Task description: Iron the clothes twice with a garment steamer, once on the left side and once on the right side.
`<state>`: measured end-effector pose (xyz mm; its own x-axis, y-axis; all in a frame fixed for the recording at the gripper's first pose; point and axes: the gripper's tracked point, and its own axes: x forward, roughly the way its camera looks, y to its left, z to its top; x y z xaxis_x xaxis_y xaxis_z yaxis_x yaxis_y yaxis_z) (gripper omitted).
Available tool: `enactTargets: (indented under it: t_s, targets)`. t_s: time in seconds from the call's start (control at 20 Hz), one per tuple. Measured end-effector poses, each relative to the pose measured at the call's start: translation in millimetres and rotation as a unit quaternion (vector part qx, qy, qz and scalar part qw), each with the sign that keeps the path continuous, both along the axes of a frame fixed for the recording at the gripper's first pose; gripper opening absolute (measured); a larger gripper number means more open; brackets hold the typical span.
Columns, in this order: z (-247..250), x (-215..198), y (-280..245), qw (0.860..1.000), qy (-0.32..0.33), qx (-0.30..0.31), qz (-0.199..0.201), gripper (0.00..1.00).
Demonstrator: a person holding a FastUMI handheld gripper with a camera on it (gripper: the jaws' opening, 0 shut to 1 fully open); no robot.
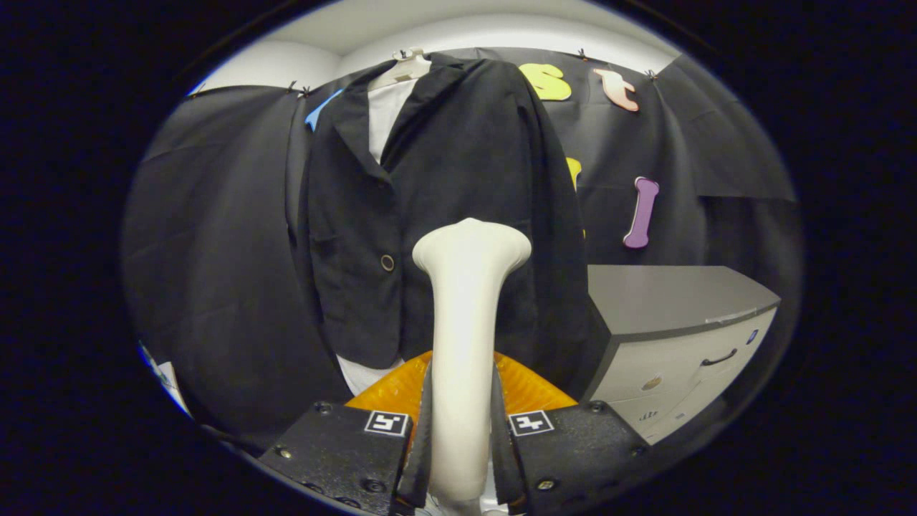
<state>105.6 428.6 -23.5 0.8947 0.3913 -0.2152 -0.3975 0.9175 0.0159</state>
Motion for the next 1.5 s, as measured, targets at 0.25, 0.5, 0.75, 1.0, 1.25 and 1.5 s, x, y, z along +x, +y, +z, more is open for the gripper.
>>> enactTargets:
  t_s: [0.25, 0.5, 0.75, 1.0, 1.25, 1.5]
  targets:
    - [-40.8, -2.1, -2.0, 0.999, 0.036, -0.018, -0.003, 0.38]
    - [-74.0, 0.2, -9.5, 0.997, 0.071, -0.034, -0.013, 0.38]
    - [-104.0, 0.3, -14.5, 0.994, 0.101, -0.048, -0.019, 0.38]
    - [-132.3, 0.1, -20.3, 0.989, 0.123, -0.070, -0.028, 0.38]
    - [-140.8, -3.7, -22.9, 0.986, 0.139, -0.080, -0.037, 0.38]
    - [-68.6, -23.9, -7.9, 0.996, 0.076, -0.040, -0.036, 0.38]
